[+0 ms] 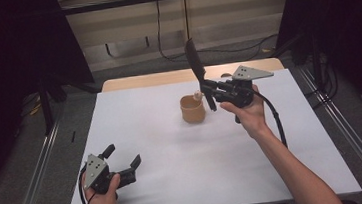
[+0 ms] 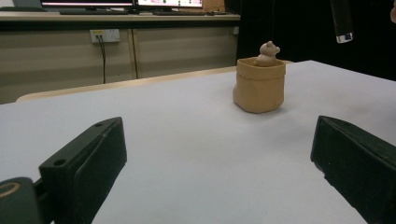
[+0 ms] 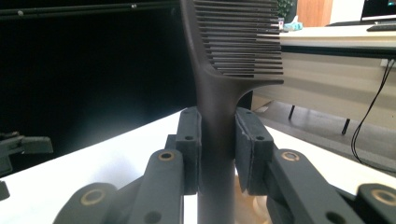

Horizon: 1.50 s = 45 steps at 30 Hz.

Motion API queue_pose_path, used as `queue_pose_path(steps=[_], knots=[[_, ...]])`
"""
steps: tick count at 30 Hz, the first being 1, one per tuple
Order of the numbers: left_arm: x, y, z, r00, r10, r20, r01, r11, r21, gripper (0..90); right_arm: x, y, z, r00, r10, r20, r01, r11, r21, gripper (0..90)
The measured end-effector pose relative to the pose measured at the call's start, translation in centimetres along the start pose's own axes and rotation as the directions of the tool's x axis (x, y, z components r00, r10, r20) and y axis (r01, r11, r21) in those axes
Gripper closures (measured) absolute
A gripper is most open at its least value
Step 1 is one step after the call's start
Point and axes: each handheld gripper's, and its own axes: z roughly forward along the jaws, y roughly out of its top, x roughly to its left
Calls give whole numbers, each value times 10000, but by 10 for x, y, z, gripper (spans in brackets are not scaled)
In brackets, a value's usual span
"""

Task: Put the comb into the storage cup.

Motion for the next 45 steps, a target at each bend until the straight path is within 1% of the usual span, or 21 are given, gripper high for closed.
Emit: queue_pose_path(steps=[1, 5, 6, 8, 12, 15, 17, 23, 24, 27, 32, 34, 35, 43, 45], knots=[[-1, 0, 0, 10000, -92, 2, 92, 10000, -25, 36, 0, 1, 2, 10000, 17, -3, -17, 10000, -30, 732], [1, 0, 0, 10000, 5, -11, -5, 10000, 46, 36, 0, 6, 8, 9999, 11, -123, -14, 9998, -186, 732], [0, 0, 0, 10000, -52, -10, 52, 10000, 14, 36, 0, 8, 10, 9999, 31, -151, -34, 9998, -187, 732], [0, 0, 0, 10000, -58, 5, 58, 10000, 4, 36, 1, 10, 15, 9997, -93, -205, 90, 9999, -122, 732], [1, 0, 0, 10000, -32, 27, 32, 10000, -14, 36, 2, 12, 23, 9995, -140, -297, 137, 9999, -88, 732], [1, 0, 0, 10000, -49, 4, 49, 10000, -63, 36, 2, 10, 29, 9993, -223, -291, 223, 9997, -27, 732], [1, 0, 0, 10000, -48, 32, 48, 10000, -38, 36, 1, 10, 31, 9993, -193, -316, 192, 9998, -43, 732], [0, 0, 0, 9999, -148, 37, 148, 9999, -30, 36, -4, 13, 38, 9996, -218, -158, 217, 9998, -44, 732], [1, 0, 0, 10000, -43, 34, 43, 10000, 0, 36, -4, 15, 40, 9996, -243, -144, 242, 9997, -41, 732], [1, 0, 0, 10000, -34, 22, 34, 10000, 33, 36, -5, 16, 44, 9996, -257, -130, 256, 9997, -49, 732], [1, 0, 1, 10000, -36, 51, 35, 10000, 77, 36, -5, 16, 55, 9994, -342, -107, 342, 9994, -2, 732], [1, 0, 0, 10000, 4, 47, -5, 10000, 64, 36, -4, 16, 59, 9994, -310, -130, 310, 9995, -16, 732], [1, 0, 0, 10000, -61, 55, 61, 10000, 38, 36, -4, 16, 61, 9994, -310, -161, 309, 9995, -21, 732], [1, -1, 1, 10000, -33, 29, 32, 10000, 51, 36, -4, 14, 71, 9995, -246, -207, 244, 9997, -81, 732], [1, -1, 1, 10000, -35, 2, 35, 10000, 55, 36, -5, 12, 73, 9996, -269, -106, 268, 9996, -74, 732]])
